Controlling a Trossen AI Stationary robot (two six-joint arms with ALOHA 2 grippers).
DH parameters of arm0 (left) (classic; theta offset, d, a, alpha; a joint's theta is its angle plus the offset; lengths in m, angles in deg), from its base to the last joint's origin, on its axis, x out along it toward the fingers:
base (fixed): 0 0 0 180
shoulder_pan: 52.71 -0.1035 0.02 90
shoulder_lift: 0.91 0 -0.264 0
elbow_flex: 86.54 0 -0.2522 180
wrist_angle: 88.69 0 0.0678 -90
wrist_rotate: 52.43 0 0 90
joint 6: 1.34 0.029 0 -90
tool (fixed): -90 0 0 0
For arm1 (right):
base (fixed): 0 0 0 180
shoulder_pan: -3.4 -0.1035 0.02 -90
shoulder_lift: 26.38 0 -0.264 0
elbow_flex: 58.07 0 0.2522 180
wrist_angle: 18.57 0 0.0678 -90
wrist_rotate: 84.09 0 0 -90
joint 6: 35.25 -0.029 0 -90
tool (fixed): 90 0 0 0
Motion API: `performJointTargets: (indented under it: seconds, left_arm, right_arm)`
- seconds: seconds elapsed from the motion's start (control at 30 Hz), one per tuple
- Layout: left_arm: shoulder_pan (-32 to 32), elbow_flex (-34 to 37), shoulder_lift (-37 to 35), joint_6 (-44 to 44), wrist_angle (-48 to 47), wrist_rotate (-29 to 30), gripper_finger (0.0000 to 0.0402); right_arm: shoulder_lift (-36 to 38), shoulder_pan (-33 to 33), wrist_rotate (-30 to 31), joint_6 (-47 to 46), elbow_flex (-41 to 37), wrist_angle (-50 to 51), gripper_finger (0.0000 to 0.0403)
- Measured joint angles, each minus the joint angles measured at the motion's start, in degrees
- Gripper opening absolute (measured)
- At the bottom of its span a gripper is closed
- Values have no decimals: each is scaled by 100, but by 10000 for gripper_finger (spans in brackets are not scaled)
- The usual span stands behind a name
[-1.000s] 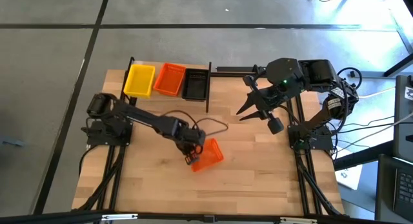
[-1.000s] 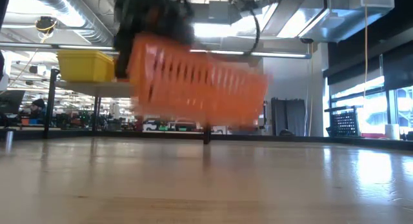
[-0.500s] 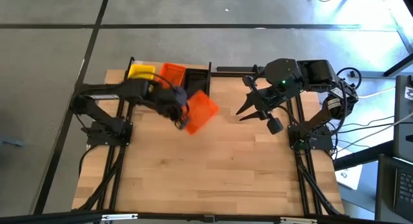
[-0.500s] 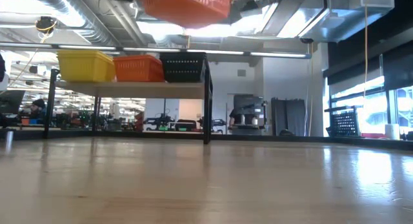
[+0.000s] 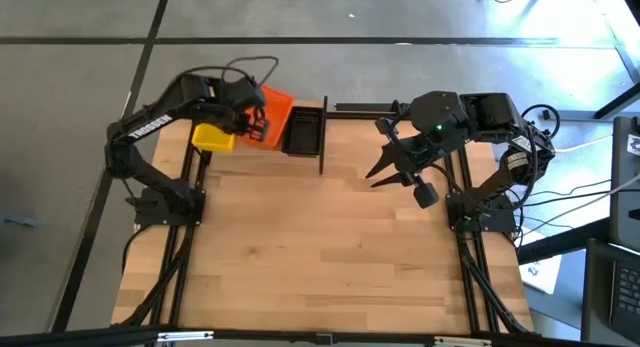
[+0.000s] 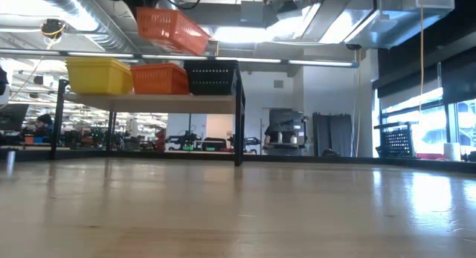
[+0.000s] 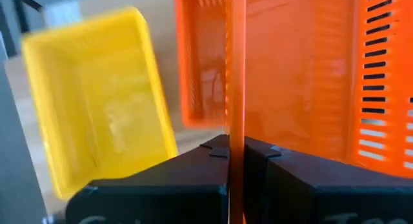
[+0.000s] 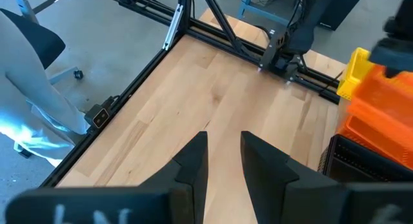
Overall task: Stack baskets on shelf by color
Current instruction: Stack the orange basket on top of the orange basket on the shelf
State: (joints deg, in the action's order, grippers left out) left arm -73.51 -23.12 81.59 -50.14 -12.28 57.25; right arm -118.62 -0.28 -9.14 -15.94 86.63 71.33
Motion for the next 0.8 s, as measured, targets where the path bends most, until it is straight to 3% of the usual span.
performJointTargets:
  seconds: [0.27,0.8]
  left_arm:
    - [-637,1,168,231,288,264,0]
    - [-807,1,838,438,217,275,0]
  right_arm:
    - [0,2,0,2,0,7,90]
    - [0,2,2,2,0,7,90]
